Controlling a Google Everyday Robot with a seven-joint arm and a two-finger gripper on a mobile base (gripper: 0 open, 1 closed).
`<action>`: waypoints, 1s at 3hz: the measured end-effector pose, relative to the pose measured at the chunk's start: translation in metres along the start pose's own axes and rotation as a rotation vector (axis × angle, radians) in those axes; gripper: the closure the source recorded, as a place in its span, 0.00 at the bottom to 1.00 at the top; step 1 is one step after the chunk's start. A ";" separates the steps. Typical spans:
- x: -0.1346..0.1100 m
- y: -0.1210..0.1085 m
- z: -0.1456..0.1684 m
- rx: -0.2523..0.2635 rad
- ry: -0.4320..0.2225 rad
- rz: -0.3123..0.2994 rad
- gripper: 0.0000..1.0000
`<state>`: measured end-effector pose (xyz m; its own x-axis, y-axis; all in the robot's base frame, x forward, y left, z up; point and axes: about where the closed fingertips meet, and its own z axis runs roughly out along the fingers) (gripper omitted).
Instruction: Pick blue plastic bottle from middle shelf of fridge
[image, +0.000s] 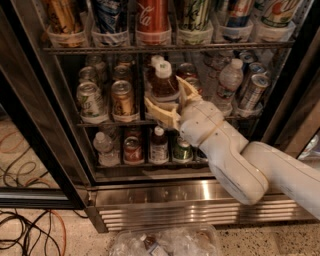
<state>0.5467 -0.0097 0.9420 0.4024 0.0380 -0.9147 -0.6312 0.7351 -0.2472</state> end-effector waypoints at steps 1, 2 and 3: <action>-0.001 0.005 -0.031 -0.077 0.057 -0.050 1.00; 0.005 0.018 -0.059 -0.170 0.113 -0.044 1.00; 0.010 0.033 -0.084 -0.238 0.156 -0.022 1.00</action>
Offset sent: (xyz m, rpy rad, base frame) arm -0.0806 -0.0458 -0.0560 -0.2194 0.1518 0.2205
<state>0.4746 -0.0422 0.8978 0.3228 -0.0941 -0.9418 -0.7690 0.5540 -0.3189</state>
